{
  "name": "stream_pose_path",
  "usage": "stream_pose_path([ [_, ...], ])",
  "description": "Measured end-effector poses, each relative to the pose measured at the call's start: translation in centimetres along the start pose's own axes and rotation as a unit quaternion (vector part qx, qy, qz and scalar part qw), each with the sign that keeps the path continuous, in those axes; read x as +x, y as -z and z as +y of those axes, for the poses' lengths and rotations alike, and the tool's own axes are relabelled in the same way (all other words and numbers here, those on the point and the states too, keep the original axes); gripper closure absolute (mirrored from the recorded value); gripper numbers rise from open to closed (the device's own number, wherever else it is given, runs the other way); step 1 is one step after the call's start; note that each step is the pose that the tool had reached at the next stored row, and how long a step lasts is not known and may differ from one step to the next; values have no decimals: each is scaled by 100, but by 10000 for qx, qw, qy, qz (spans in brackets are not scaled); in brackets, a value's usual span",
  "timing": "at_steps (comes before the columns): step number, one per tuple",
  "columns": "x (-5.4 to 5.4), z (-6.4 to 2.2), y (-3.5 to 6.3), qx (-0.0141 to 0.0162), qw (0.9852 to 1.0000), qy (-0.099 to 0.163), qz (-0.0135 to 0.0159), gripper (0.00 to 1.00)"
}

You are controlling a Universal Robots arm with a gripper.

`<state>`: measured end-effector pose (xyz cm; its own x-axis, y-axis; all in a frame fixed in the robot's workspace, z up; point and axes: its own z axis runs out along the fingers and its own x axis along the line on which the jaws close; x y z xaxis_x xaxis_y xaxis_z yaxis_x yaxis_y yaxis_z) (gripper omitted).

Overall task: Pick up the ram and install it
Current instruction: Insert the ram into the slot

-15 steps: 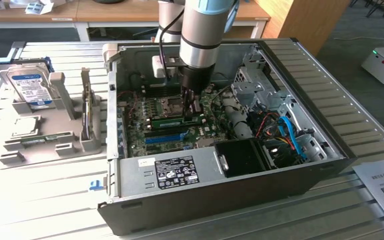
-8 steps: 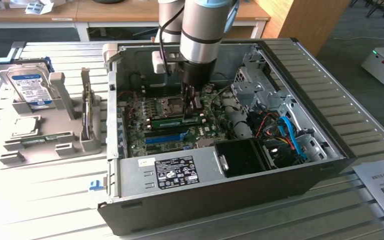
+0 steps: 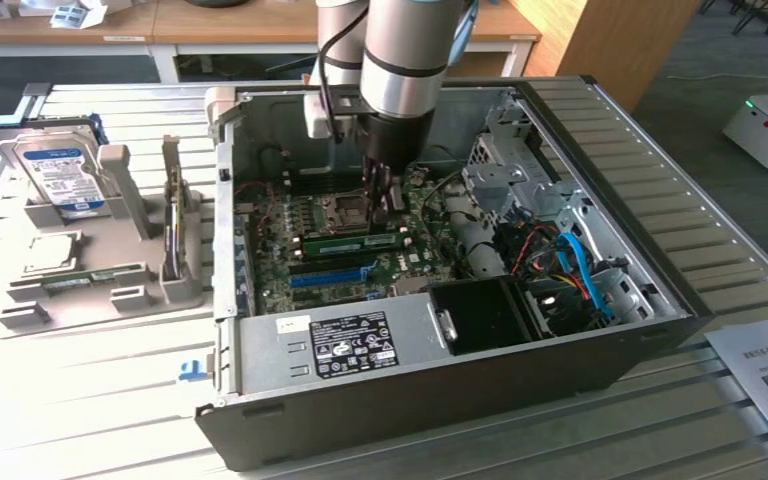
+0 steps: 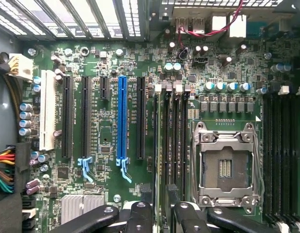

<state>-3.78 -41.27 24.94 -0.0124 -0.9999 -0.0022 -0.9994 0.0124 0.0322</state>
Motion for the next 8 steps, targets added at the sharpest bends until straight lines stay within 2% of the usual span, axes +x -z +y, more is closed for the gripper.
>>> stream_pose_path([
  [8, 0, 4, 111, 0, 10000, 0, 0, 75],
])
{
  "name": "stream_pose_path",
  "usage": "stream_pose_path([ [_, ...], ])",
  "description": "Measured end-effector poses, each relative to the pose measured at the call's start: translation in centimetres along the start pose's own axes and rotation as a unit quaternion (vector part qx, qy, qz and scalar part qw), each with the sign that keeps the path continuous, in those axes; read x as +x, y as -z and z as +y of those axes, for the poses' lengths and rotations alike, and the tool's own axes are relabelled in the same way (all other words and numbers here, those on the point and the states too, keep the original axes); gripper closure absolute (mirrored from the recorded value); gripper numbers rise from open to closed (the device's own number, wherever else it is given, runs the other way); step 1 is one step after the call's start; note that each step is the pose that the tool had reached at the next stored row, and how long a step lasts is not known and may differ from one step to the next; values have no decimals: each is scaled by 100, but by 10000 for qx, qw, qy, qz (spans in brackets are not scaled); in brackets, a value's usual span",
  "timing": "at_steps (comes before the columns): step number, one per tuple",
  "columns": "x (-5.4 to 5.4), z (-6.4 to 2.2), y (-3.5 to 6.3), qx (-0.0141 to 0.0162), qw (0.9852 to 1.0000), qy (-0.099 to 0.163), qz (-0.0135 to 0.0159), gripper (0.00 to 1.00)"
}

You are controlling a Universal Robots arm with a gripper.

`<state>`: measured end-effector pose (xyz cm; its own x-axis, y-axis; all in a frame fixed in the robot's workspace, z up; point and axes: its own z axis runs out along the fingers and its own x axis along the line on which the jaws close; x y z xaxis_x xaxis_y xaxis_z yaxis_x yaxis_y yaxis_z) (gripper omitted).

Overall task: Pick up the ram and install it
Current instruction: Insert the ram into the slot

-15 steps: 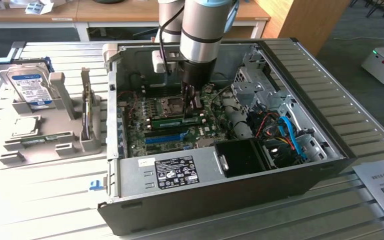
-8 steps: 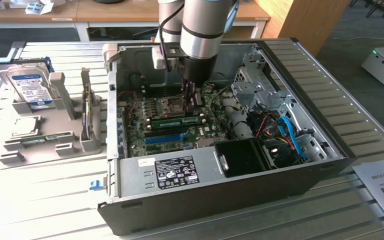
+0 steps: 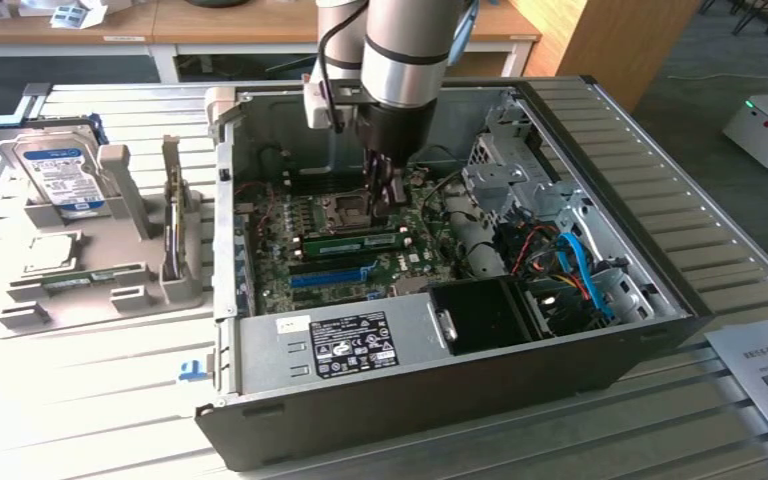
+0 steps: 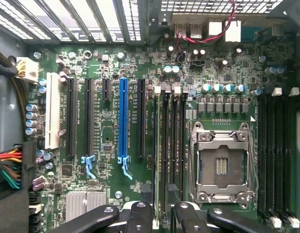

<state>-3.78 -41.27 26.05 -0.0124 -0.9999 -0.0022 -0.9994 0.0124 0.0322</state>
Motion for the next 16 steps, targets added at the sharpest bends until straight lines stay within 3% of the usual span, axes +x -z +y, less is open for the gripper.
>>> stream_pose_path([
  [16, -1, 6, 199, 0, 10000, 0, 0, 75],
])
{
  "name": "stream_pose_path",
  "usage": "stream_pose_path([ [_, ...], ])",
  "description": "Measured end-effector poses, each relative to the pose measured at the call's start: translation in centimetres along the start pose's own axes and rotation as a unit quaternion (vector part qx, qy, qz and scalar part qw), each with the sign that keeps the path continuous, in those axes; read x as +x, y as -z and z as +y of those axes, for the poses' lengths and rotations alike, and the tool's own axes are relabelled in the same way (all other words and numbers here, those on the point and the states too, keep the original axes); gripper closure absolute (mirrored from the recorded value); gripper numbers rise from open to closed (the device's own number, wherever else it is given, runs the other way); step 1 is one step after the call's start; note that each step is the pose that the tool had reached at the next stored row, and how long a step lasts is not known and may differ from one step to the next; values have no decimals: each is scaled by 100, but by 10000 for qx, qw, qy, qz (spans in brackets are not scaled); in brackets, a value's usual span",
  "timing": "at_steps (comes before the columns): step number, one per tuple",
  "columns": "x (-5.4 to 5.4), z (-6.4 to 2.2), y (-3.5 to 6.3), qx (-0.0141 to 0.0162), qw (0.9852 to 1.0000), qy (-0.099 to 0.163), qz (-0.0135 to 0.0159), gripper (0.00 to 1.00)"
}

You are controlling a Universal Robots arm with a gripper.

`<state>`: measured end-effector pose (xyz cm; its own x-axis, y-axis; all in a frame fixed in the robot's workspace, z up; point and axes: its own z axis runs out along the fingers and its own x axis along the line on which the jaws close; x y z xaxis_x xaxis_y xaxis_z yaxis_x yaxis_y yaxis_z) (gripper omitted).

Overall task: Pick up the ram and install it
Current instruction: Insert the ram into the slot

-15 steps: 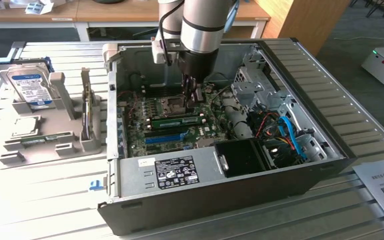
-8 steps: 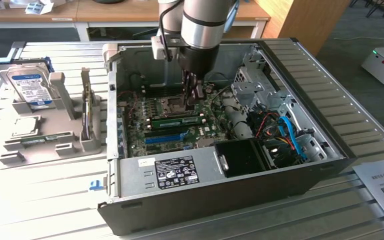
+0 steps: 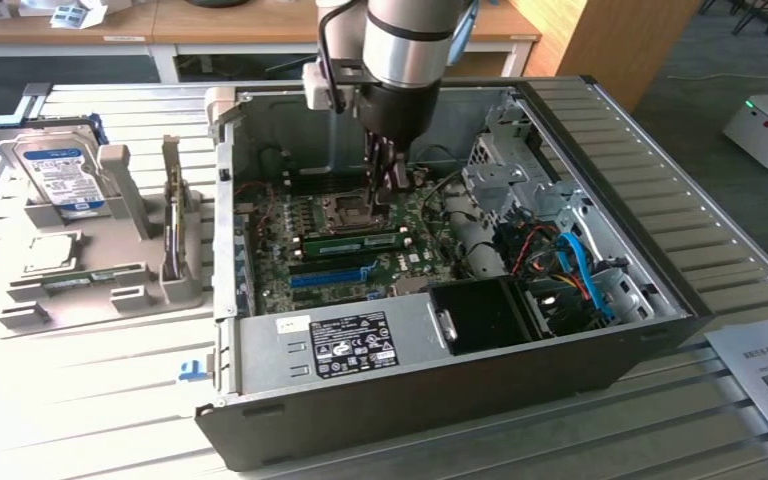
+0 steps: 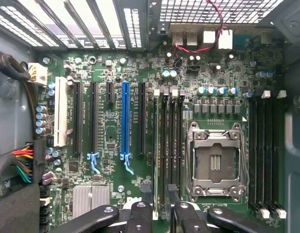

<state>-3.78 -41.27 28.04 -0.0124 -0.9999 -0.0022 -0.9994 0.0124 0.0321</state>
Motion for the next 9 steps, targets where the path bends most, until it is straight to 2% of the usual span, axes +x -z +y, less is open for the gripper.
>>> stream_pose_path([
  [9, 0, 3, 103, 0, 10000, 0, 0, 75],
])
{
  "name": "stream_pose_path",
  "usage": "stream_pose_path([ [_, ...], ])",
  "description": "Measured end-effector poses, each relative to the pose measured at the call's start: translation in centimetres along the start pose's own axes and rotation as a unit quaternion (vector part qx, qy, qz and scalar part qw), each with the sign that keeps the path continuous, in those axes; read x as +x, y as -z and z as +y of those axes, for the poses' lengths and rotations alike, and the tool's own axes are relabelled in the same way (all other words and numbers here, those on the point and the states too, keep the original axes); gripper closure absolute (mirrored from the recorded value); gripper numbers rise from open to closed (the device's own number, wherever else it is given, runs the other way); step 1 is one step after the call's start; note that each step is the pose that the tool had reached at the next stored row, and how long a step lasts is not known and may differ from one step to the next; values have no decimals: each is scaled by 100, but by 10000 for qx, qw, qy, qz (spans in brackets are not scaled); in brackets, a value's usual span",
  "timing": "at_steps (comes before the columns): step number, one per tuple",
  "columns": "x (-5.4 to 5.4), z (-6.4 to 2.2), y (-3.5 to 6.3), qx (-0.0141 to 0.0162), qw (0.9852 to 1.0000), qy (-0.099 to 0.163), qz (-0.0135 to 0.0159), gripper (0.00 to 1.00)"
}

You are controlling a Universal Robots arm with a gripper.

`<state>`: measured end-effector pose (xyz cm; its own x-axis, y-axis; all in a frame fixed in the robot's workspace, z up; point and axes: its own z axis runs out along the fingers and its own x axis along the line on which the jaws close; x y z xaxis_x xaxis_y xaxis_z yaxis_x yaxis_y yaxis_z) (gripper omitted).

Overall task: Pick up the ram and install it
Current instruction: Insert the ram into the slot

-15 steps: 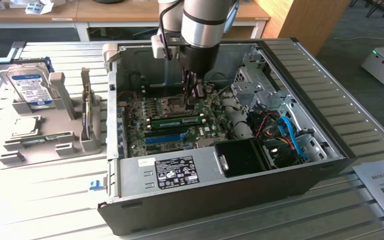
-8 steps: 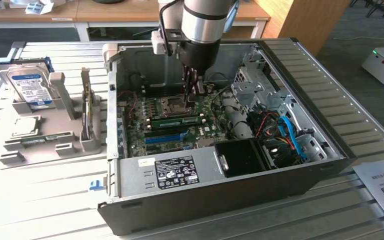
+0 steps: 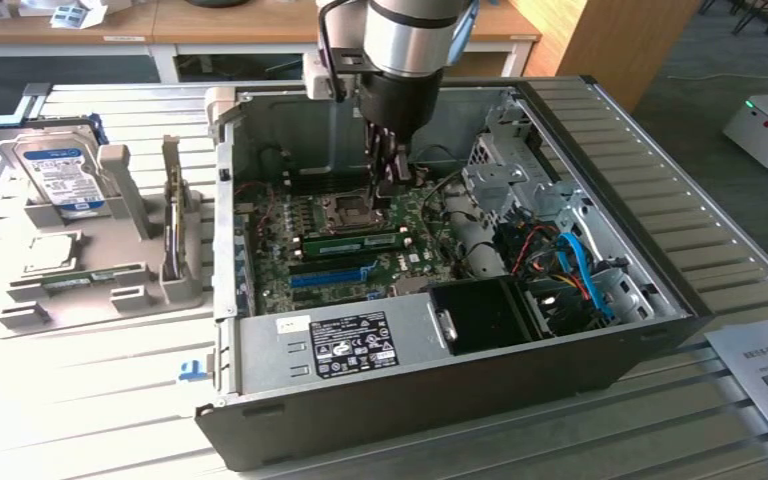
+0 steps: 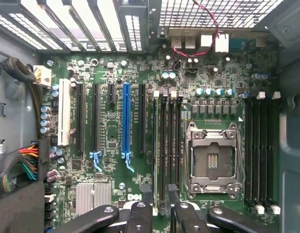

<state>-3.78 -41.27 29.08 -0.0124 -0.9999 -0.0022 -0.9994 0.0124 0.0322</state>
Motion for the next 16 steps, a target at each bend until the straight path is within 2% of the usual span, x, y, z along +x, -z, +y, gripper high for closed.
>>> stream_pose_path([
  [16, 0, 6, 173, 0, 10000, 0, 0, 75],
])
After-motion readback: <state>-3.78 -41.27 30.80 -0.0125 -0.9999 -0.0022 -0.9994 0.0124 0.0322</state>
